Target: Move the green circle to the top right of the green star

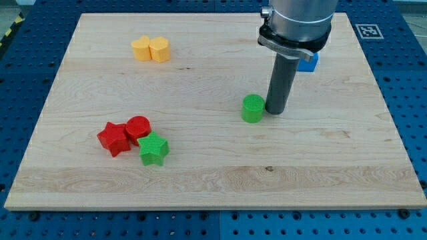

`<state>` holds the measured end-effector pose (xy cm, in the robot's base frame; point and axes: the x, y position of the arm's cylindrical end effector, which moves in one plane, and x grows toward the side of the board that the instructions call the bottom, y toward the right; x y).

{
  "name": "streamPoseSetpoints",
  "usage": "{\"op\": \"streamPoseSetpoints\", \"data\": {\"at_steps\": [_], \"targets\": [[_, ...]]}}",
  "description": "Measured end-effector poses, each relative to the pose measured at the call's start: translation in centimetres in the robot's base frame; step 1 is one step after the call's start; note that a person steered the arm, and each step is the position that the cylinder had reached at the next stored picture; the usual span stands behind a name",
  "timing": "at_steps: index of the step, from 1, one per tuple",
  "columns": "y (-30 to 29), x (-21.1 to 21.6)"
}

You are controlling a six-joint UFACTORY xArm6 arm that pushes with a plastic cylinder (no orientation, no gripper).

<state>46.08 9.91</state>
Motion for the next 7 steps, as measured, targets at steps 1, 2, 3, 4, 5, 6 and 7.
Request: {"op": "streamPoseSetpoints", "data": {"at_steps": [1, 2, 3, 4, 5, 6, 7], "targets": [[-1.6, 0.9], [-1.9, 0.9], [-2.1, 0.9], [-3.2, 0.9], [-4.1, 0.9], [-4.3, 0.9], [-4.4, 0.9]]}}
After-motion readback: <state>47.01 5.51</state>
